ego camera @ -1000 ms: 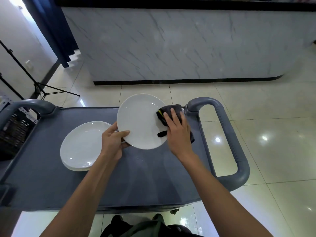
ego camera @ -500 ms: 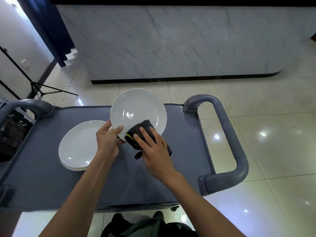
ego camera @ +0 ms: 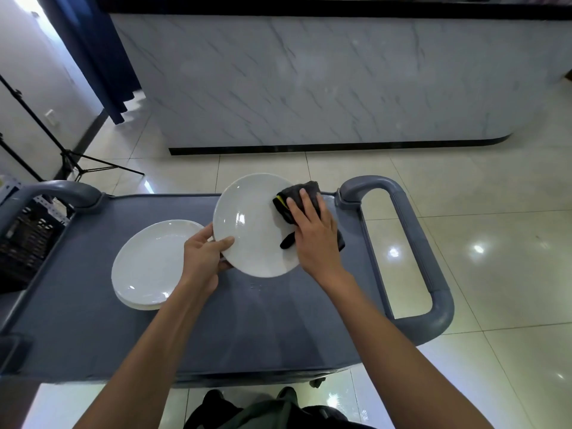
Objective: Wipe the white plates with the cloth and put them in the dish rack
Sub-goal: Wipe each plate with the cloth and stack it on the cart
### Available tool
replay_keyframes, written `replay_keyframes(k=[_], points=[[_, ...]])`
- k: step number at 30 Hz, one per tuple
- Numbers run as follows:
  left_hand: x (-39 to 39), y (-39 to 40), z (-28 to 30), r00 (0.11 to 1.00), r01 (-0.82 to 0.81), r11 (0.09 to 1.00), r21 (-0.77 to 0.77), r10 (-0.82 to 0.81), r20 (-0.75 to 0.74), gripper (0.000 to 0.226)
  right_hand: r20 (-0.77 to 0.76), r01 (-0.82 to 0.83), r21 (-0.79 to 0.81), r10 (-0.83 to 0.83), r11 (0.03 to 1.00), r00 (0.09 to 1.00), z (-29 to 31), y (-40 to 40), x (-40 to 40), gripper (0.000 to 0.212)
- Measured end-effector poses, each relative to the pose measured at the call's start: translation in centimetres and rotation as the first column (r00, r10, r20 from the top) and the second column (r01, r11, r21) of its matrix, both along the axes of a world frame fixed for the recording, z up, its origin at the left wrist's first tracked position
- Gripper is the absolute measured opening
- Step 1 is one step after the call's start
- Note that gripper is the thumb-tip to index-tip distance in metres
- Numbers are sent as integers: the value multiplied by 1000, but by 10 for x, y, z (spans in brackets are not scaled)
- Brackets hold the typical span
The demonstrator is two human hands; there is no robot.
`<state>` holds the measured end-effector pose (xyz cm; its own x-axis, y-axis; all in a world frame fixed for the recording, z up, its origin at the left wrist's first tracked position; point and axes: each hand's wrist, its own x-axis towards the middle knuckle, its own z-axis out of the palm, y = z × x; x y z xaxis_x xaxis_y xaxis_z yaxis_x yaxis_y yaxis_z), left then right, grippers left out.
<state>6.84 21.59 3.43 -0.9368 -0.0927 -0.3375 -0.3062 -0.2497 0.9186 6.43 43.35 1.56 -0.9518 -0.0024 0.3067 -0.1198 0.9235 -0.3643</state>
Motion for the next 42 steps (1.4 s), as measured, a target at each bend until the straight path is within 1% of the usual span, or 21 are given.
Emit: replay_keyframes(k=[5,10,13,18,22,28,32,34,39,42], points=[[6,4,-3,998,66,997,-29,-67,-11,41,-8,-14,-62,14,998,1000,16,-8,-15,61],[11,7,-6,986,157,983,-90,-161,-37,45,-39,-66,-126,62,990,997,25,-27,-16,59],[12,3,-7,986,157,984,-90,-161,-41,44,-37,-102,-121,98,987,994,27,-28,-14,60],[12,-5,-8,985,153,984,-89,-159,-66,42,23,-150,-127,154,981,988,28,-19,-11,64],[13,-10,-9,988,129,987,-95,-136,-70,39,53,-157,-225,173,962,983,32,-13,-9,61],[11,-16,-3,986,124,986,-112,-135,-95,39,95,-146,-301,182,942,979,33,-1,-8,62],[11,-17,3,976,163,980,-113,-176,-124,38,32,-130,-285,145,950,989,39,6,-11,66],[11,-18,5,971,173,979,-110,-188,-146,39,18,-146,-315,159,938,987,43,9,-13,69],[10,-19,5,961,181,977,-109,-199,-192,40,78,-143,-430,194,891,978,51,17,-16,77],[7,-21,5,952,194,973,-125,-218,-217,43,84,-129,-470,189,873,978,53,18,-17,78]])
